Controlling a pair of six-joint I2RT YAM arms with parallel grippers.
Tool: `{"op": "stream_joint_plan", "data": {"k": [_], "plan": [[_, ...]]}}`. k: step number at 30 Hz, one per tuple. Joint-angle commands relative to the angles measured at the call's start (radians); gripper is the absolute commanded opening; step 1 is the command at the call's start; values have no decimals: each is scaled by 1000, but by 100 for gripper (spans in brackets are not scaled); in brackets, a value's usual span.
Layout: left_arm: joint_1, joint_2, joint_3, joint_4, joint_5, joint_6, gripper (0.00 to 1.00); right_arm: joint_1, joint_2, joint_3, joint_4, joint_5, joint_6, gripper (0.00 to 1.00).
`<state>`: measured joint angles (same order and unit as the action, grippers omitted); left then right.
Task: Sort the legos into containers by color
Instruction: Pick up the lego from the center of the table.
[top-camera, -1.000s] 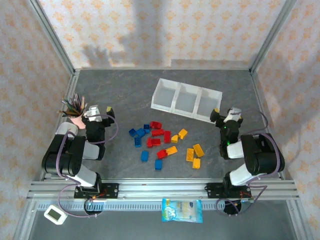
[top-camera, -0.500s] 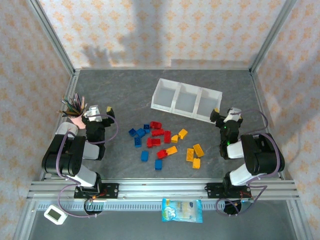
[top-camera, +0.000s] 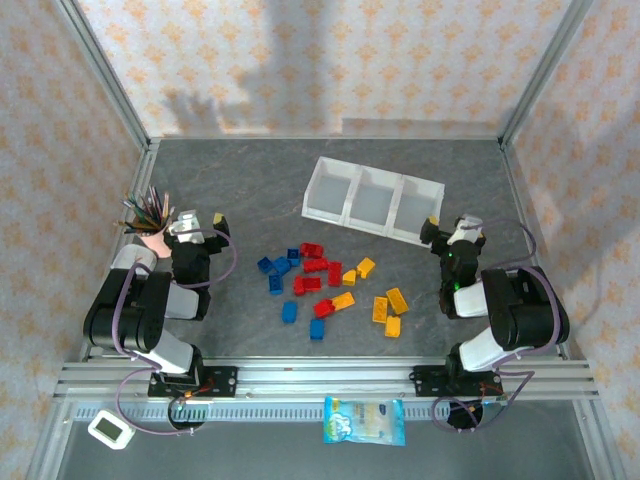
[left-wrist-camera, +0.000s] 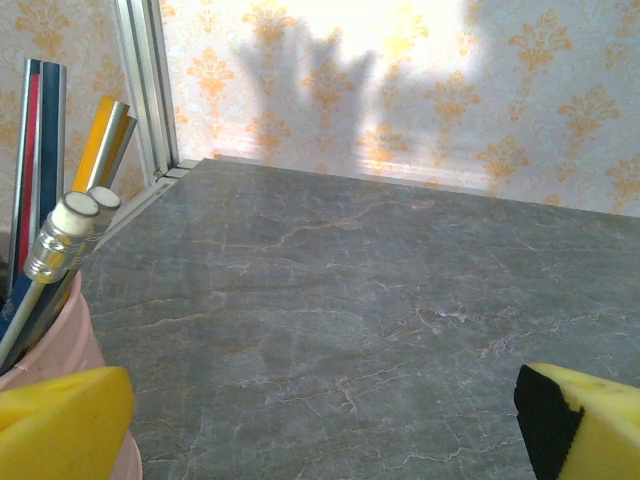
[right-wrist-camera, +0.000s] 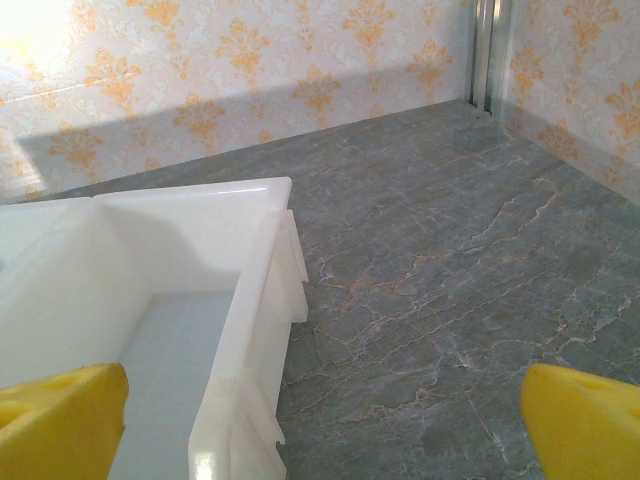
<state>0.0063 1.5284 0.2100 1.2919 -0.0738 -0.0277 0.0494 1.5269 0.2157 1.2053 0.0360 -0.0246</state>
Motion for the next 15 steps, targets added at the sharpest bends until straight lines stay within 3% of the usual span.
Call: {"op": "stream_joint_plan", "data": {"k": [1,15], "plan": [[-4,6,5,24,22,8,99,-5,-7,14,31,-3,-14,100],[-4,6,3,27,19,8,99,-5,-26,10,24,8,-6,100]]}}
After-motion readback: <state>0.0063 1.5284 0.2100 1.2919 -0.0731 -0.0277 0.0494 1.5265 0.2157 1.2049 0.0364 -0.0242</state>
